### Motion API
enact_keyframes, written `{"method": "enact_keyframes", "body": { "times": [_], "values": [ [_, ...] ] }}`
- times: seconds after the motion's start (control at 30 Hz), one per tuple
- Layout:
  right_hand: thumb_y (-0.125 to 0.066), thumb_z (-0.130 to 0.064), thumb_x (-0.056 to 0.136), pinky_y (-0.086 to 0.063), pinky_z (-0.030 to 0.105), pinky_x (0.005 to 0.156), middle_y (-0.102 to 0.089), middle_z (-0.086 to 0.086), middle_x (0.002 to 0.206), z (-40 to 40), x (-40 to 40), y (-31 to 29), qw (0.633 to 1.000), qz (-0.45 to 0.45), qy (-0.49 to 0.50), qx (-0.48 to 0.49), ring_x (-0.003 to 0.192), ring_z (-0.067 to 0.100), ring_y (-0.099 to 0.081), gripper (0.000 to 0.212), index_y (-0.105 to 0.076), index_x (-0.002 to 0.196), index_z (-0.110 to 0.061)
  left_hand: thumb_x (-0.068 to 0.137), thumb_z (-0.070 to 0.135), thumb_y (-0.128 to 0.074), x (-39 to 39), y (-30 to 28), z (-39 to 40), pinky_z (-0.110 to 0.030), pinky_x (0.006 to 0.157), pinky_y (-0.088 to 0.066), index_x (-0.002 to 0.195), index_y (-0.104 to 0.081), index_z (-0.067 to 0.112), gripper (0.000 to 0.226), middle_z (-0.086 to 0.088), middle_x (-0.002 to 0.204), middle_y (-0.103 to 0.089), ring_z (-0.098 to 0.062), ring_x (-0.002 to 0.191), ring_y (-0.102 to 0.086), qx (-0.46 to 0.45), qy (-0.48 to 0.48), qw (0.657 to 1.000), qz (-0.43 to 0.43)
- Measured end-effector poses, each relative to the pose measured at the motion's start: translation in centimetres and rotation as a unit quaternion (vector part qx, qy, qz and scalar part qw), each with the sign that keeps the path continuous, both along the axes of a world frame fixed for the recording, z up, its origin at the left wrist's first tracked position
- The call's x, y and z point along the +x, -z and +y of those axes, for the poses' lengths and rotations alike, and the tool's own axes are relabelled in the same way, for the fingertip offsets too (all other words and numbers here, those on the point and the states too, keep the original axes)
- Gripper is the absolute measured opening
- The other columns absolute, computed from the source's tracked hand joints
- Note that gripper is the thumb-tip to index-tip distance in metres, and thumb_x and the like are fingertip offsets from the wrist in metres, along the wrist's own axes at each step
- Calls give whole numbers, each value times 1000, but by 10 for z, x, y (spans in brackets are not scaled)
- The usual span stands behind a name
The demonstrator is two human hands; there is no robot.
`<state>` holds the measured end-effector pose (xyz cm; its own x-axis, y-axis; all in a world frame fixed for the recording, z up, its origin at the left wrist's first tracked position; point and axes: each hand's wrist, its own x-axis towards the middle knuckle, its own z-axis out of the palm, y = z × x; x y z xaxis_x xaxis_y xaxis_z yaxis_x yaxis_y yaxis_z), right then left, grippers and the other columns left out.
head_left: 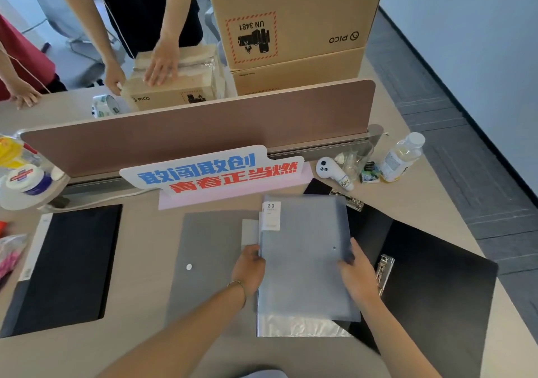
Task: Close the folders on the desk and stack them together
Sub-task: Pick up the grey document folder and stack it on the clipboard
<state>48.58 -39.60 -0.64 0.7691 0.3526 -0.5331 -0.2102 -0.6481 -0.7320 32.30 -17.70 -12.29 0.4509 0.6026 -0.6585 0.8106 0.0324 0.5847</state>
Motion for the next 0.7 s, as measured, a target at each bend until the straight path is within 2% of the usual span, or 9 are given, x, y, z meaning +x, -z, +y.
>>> {"method": "enact_keyframes", "body": {
  "times": [0.1,0.2,0.3,0.37,0.43,0.5,0.6,0.7],
  "values": [
    [-56,-14,86,-50,40,96,-61,-6,123,2,-1,13,999,26,-15,-11,108,21,-60,75,-26,153,-34,74,26,-44,7,-22,-6,-42,74,-62,96,-69,32,34,9,84,-76,-18,79,-74,-8,-9,1000,-2],
    [-57,-12,86,-50,46,99,-60,2,122,4,-3,24,999,25,-22,-32,114,28,-58,80,-19,156,-26,75,16,-46,18,-81,-20,-29,66,-51,94,-69,25,31,-1,87,-74,-26,84,-70,-2,-44,999,-6],
    [-60,-17,85,-51,50,96,-57,9,120,6,-4,31,998,25,-36,-55,118,34,-54,83,-18,156,-26,75,27,-53,20,-97,-21,-33,76,-52,94,-68,19,25,-7,94,-71,-29,96,-65,6,-102,994,-24],
    [-62,-14,86,-49,49,100,-53,10,131,8,-6,32,997,17,-38,-57,124,33,-50,83,-20,156,-24,73,36,-63,19,-100,-18,-36,78,-56,90,-66,15,28,-12,94,-71,-30,94,-68,-2,-121,992,-40],
    [-62,-14,84,-49,51,100,-51,11,138,7,-8,33,997,3,-43,-56,126,34,-49,83,-22,155,-25,79,28,-73,22,-113,-18,-42,84,-59,102,-62,13,30,-9,100,-70,-27,91,-70,-32,-135,988,-64],
    [-60,-16,83,-49,52,98,-53,11,135,7,-8,37,997,-8,-47,-63,125,34,-49,79,-25,153,-27,86,16,-72,25,-126,-21,-43,87,-58,111,-54,12,31,-6,102,-67,-27,93,-69,-49,-137,985,-91],
    [-56,-13,86,-52,49,94,-58,5,123,11,-11,29,997,-16,-42,-59,117,30,-55,72,-30,151,-28,90,11,-67,21,-136,-24,-45,86,-58,109,-50,13,25,-8,102,-67,-28,91,-70,-66,-130,982,-123],
    [-53,-10,92,-53,35,82,-64,1,111,18,-19,15,1000,6,-20,-13,96,18,-61,63,-35,150,-27,94,9,-60,8,-149,-25,-39,77,-56,113,-52,12,20,-6,97,-68,-23,81,-66,-68,-137,976,-157]
  ]
}}
